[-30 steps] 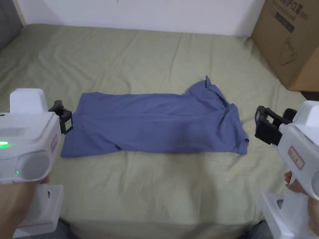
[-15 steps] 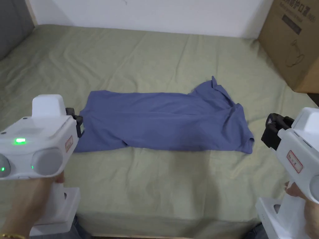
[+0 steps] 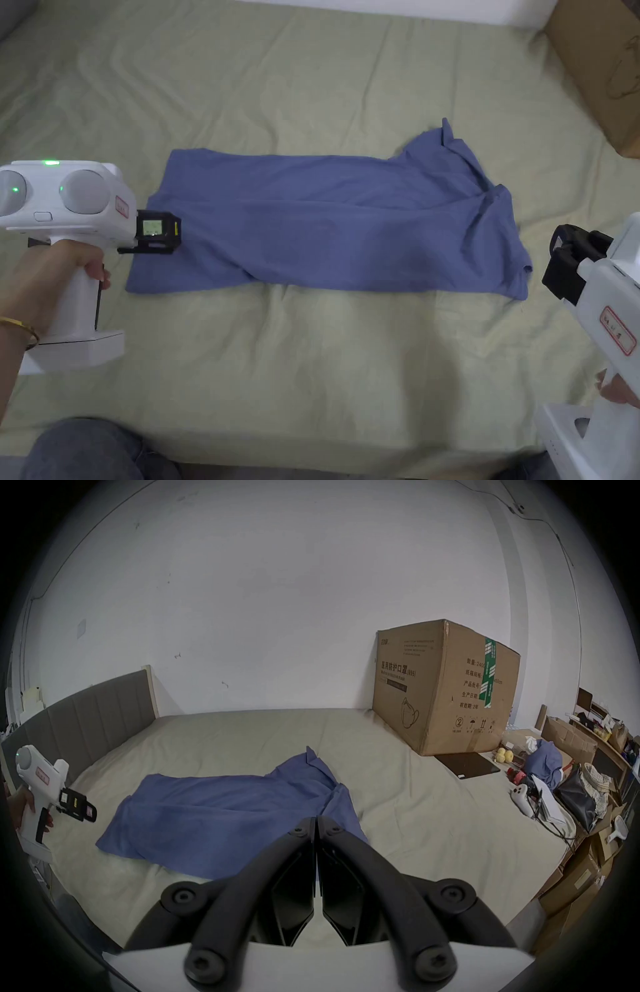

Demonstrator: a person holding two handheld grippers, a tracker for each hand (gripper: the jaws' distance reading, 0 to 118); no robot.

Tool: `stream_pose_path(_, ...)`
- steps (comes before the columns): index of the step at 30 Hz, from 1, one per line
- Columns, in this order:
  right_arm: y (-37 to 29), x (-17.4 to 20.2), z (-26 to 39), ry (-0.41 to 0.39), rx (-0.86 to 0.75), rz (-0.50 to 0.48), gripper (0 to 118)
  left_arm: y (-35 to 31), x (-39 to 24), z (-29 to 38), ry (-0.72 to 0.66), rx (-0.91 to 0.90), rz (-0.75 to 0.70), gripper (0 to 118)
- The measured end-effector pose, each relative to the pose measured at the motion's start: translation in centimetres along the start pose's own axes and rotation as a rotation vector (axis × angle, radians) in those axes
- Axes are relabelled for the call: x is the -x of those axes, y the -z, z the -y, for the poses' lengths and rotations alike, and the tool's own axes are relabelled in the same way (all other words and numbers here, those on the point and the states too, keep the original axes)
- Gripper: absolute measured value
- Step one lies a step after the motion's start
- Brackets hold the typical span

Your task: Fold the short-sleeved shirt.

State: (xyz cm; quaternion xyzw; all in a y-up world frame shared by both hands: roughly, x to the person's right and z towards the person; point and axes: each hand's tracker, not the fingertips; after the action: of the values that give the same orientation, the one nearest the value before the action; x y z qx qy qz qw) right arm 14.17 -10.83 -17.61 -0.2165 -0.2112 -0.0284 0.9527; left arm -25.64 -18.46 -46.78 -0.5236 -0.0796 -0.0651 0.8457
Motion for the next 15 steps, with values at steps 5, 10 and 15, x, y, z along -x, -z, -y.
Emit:
stream_pose_path(5,2.3,-0.1,0.3,-0.013,0.046,0.035,0,4.4,0.0,0.5,-0.044,0.128,-0.02,111)
stream_pose_path(10,3.7,-0.1,0.7,-0.019,0.078,0.037,0,6.4,-0.7,0.8,-0.035,0.158,-0.003,56)
stream_pose_path(15,5.3,-0.2,0.7,-0.014,0.126,0.02,0,5.3,-1.2,0.7,-0.01,0.098,0.011,0)
